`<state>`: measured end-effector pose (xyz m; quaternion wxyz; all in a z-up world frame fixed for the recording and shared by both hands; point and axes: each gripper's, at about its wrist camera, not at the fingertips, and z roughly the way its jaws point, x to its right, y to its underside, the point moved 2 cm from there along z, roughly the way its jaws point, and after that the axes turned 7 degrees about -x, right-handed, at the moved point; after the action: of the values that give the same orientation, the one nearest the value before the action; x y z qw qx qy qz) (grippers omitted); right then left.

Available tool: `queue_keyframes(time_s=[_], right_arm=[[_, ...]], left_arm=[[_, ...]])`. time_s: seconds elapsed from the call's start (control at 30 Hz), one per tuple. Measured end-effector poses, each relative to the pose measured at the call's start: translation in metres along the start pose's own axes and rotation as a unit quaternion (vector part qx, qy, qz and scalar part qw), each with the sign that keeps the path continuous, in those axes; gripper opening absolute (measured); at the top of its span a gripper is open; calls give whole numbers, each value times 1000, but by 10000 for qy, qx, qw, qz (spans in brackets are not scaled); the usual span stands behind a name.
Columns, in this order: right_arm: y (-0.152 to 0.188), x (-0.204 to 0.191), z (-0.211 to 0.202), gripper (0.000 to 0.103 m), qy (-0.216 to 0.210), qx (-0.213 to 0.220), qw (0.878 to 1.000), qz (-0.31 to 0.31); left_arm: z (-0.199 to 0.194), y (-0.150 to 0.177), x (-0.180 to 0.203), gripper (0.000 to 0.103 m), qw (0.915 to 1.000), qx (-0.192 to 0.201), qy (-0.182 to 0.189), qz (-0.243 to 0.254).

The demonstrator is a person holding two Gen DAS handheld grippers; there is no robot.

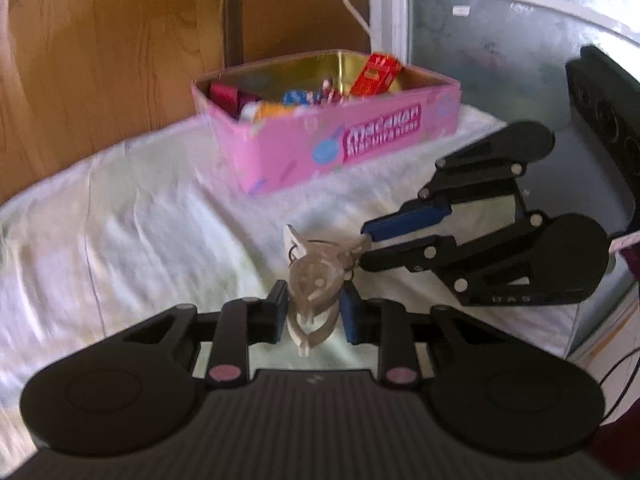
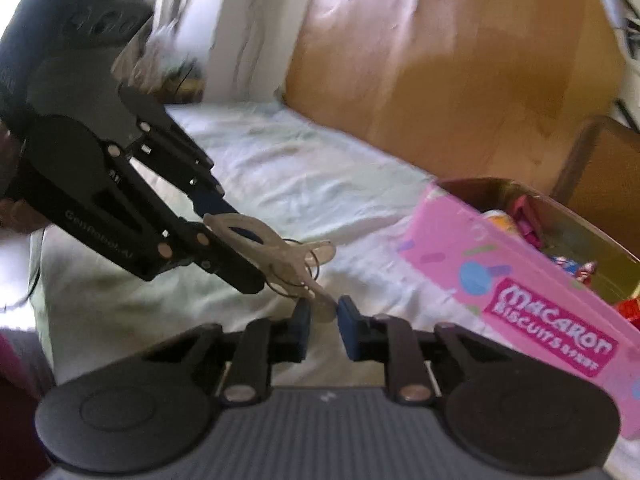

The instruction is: Organize rigid objects

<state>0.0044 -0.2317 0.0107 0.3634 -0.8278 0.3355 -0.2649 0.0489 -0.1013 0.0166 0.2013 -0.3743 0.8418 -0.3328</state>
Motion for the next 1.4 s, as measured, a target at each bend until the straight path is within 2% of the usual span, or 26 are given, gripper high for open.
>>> queue_keyframes(time_s=[0.17,0.27,0.37,0.47,0.5,0.53,0.57,0.6,0.67,0.7,0.73,0.77,0.8,0.87,0.93,1.1,1.4], right_arm=[[-20,26,-30,17,732,637,9951,176],[-32,51,-36,17,1320,746,9884,69],[-39,87,-34,17,1668,670,9835,176],[-44,123,-21,16,1907,466,9802,254],[-44,132,-15,8,1975,376,9792,277],[-44,141,-7,4,1943,284,9800,311],[-45,150,2,5,1908,192,9806,399],[-45,160,10,5,2022,113,9781,486],[-45,177,28,6,2221,-139,9728,648],[-44,185,37,7,2370,-304,9679,776],[-42,189,39,7,2409,-373,9656,902],[-39,191,37,7,2355,-337,9657,1044],[-36,190,30,9,2270,-227,9667,1159],[-31,184,17,16,2138,-32,9676,1346],[-27,180,8,18,2055,29,9665,1537],[-30,163,-11,21,1736,262,9671,1840],[-41,117,-37,27,1501,585,9649,2072]], left_arm=[[-1,-50,12,30,9974,374,-230,570],[9,-88,18,31,9949,652,-264,722],[35,-122,24,31,9933,809,-244,789],[64,-147,27,30,9949,740,-98,674],[75,-156,28,30,9954,693,-11,658],[85,-163,31,29,9954,674,62,677],[93,-166,34,29,9953,655,33,717],[106,-173,37,30,9951,582,-158,788],[128,-180,38,49,9950,403,-468,790],[138,-184,35,57,9953,268,-686,636],[145,-187,29,66,9939,20,-1059,318],[143,-185,23,68,9915,-132,-1293,59],[137,-183,18,69,9908,-155,-1335,-182],[123,-176,14,80,9912,-38,-1272,-365],[110,-170,14,84,9871,-43,-1515,-516],[84,-157,13,84,9844,-75,-1540,-850],[32,-128,8,93,9782,271,-1637,-1251]])
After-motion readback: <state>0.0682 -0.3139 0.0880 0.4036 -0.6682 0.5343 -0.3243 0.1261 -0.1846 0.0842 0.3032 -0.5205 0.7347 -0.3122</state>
